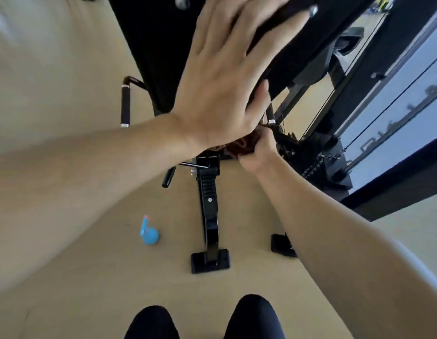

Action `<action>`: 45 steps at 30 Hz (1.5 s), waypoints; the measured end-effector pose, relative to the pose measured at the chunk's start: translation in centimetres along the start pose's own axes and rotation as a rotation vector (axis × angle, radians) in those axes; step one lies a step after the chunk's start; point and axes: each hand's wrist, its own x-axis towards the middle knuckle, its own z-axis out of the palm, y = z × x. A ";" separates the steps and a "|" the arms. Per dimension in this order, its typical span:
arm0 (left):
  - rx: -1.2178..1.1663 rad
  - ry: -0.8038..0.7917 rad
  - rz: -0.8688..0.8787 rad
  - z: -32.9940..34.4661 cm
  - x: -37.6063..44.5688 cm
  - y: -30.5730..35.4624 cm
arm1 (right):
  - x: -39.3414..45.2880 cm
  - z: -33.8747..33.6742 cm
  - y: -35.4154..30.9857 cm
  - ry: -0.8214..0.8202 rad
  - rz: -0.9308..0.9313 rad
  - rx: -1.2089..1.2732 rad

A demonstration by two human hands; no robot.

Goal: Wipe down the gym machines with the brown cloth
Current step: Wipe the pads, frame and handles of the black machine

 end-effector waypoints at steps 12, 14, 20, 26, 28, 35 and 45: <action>-0.424 -0.464 -0.412 -12.2 -4.5 0.0 | -17.3 2.9 -6.1 -0.132 0.413 0.179; -0.419 -0.476 -0.571 -14.1 -3.9 -0.6 | -19.5 4.5 -7.6 -0.068 0.383 0.328; -0.548 -0.376 -0.801 -16.4 1.4 -1.6 | -28.4 8.3 -11.5 0.088 -0.188 0.205; -0.425 -0.213 -0.687 -17.1 6.0 -4.7 | -24.6 10.9 -17.3 0.105 -0.991 -0.958; -0.363 -0.128 -0.697 -16.9 6.7 -5.3 | -21.3 11.4 -17.1 -0.024 -1.041 -1.541; -0.335 -0.055 -0.837 -14.7 12.0 -9.3 | -19.2 12.7 -19.0 -0.346 -1.251 -1.840; -0.410 -0.476 -0.904 -10.1 14.4 -10.0 | -16.8 8.0 -22.7 -0.138 -1.125 -1.666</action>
